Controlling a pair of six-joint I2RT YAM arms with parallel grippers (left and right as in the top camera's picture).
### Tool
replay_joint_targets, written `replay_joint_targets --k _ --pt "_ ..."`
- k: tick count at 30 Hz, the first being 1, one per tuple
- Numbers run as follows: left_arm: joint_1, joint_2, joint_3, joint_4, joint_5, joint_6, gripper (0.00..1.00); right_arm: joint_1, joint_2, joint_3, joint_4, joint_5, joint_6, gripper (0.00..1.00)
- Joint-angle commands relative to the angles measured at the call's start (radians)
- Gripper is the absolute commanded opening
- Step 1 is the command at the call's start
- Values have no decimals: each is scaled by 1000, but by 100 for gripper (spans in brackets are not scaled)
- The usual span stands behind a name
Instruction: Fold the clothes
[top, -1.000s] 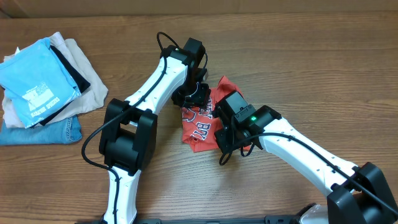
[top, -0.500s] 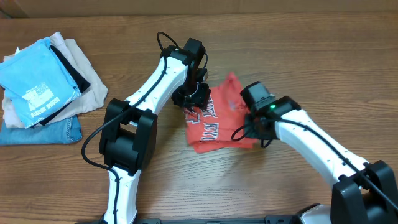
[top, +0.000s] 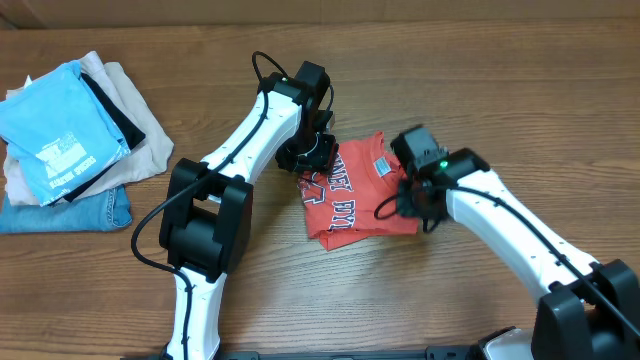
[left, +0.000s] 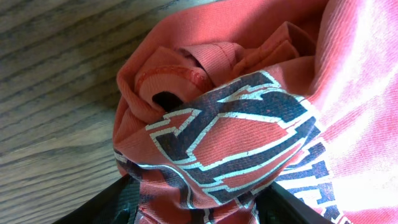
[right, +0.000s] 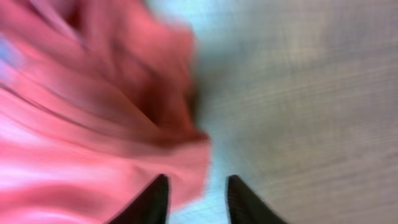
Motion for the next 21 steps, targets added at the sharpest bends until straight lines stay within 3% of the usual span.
replay_joint_targets --k 1,4,11,14,21 --pt "-7 4 -11 -2 -8 16 63 -8 -29 137 56 -90 -198 38" --pt "-7 4 -11 -2 -8 16 63 -8 -23 145 90 -227 -277 40" --pt "-6 -16 76 10 -78 24 67 -6 26 94 27 -391 -219 42" --pt "-6 -17 133 32 -107 31 73 -6 39 65 27 -423 -177 45" --pt "-13 -9 133 148 -71 103 75 -5 46 -22 34 -430 -154 47"
